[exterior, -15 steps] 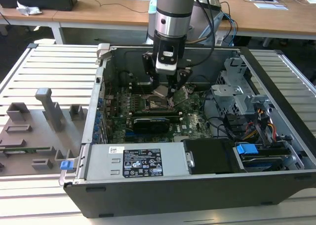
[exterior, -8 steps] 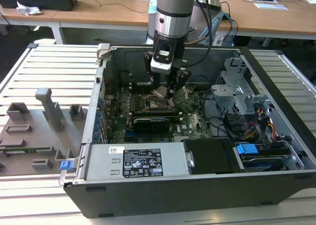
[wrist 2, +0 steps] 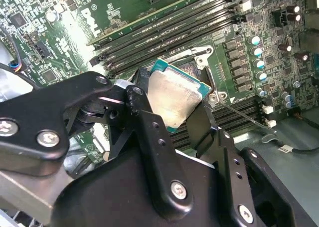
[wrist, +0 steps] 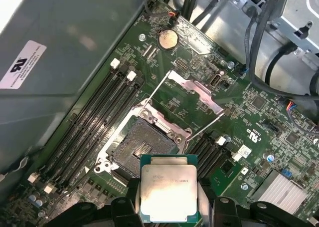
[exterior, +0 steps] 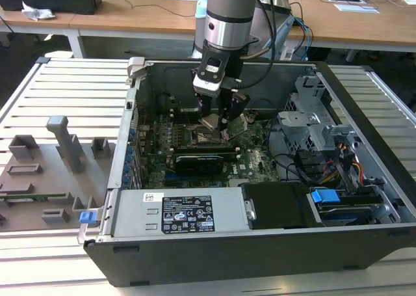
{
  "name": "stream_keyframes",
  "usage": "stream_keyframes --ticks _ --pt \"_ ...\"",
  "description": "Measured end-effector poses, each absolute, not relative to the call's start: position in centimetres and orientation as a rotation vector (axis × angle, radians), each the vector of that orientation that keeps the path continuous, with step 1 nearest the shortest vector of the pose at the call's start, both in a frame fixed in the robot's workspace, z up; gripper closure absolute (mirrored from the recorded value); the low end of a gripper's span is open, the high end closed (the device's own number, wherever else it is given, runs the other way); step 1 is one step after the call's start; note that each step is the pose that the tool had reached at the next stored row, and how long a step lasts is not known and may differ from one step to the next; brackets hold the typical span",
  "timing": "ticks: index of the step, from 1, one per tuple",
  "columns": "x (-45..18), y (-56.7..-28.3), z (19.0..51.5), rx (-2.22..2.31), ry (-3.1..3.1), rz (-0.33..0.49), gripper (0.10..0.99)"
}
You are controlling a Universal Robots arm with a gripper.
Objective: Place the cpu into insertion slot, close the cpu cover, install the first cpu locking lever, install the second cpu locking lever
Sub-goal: 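Place the cpu into insertion slot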
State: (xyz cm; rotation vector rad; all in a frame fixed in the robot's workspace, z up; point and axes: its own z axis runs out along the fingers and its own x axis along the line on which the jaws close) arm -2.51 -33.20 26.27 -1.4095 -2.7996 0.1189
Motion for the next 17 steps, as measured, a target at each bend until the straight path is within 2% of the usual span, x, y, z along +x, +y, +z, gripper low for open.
stream_keyframes --ticks 17 --pt "-2.49 -33.2 26.21 -1.518 -2.742 0.127 0.545"
